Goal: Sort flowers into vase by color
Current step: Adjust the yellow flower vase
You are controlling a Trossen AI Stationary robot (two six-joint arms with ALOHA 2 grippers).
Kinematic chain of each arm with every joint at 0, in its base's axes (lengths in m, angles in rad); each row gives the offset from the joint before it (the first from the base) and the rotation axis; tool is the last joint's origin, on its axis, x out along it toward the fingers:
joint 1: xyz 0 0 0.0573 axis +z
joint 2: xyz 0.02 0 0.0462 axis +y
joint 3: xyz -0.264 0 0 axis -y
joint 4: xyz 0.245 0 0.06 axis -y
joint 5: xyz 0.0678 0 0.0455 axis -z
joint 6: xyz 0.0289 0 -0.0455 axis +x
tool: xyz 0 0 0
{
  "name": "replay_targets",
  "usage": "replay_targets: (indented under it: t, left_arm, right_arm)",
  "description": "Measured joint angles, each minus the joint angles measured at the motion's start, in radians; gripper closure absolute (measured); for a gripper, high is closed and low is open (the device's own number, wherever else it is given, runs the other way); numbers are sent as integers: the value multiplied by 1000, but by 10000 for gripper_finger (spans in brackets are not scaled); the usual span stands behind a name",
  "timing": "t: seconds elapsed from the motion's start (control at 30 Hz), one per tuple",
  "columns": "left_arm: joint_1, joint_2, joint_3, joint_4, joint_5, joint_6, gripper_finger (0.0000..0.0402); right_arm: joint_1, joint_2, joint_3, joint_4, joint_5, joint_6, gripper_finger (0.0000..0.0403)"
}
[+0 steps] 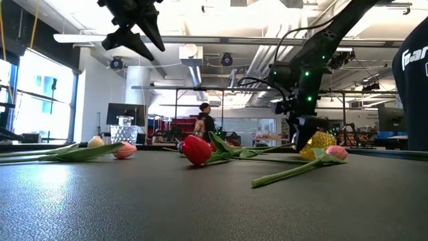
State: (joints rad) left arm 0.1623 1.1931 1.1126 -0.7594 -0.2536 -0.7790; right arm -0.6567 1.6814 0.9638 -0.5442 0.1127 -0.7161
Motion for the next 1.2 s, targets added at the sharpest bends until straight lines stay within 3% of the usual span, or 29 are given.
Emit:
replay_targets:
  t: [0.2,0.47,0.73,0.93,1.2]
  left_arm:
    - [10,0,0,-4,-18,39,236]
    - [10,0,0,-6,-18,68,236]
    - [10,0,0,-6,-19,101,236]
    - [10,0,0,-6,-19,86,236]
    - [8,0,0,-6,-3,47,236]
  right_arm:
    - [-5,-2,1,-10,4,8,231]
    - [-11,-49,-2,-13,31,176,228]
    - [-74,-217,-13,51,-88,400,227]
    - [-140,-365,-157,213,-176,513,227]
    - [-155,-548,-438,421,-232,536,227]
